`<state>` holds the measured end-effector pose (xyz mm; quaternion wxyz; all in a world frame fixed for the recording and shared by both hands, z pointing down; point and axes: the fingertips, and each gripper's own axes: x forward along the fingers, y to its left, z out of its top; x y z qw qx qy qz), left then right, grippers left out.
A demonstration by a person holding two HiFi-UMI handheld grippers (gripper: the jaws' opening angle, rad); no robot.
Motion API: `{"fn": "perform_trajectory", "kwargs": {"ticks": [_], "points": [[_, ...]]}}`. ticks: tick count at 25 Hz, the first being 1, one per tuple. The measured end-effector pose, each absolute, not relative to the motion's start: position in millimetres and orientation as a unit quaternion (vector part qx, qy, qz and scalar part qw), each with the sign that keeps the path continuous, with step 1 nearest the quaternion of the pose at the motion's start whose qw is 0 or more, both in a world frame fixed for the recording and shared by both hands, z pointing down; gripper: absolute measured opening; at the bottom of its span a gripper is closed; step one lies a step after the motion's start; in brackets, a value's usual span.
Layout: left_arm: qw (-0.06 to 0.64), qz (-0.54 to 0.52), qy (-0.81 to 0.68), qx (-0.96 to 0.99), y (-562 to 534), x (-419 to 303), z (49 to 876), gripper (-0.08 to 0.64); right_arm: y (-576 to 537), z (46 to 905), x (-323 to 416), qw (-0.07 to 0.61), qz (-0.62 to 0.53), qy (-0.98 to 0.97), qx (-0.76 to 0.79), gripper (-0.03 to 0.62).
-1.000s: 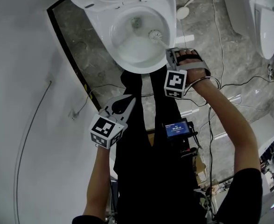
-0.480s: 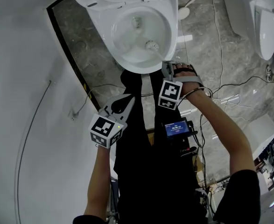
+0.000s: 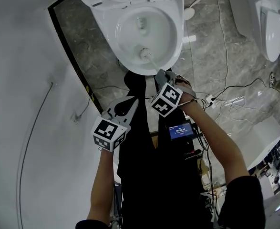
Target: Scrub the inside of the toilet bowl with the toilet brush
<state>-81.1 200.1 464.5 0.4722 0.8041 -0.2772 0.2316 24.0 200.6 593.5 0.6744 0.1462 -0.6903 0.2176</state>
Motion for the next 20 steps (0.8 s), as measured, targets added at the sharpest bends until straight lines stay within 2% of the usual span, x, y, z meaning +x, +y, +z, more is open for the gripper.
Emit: {"fn": "perform_trajectory", "kwargs": {"ticks": [10, 20], "points": [[0.479, 0.231, -0.279, 0.800, 199.8, -91.1, 469.3, 0.011, 179.8, 591.2, -9.5, 0.543, 0.391, -0.712, 0.212, 0.190], [0.479, 0.233, -0.281, 0.798, 198.2, -101.1, 471.8, 0.011, 137.6, 605.0, -21.9, 0.440, 0.498, -0.685, 0.297, 0.193]]}}
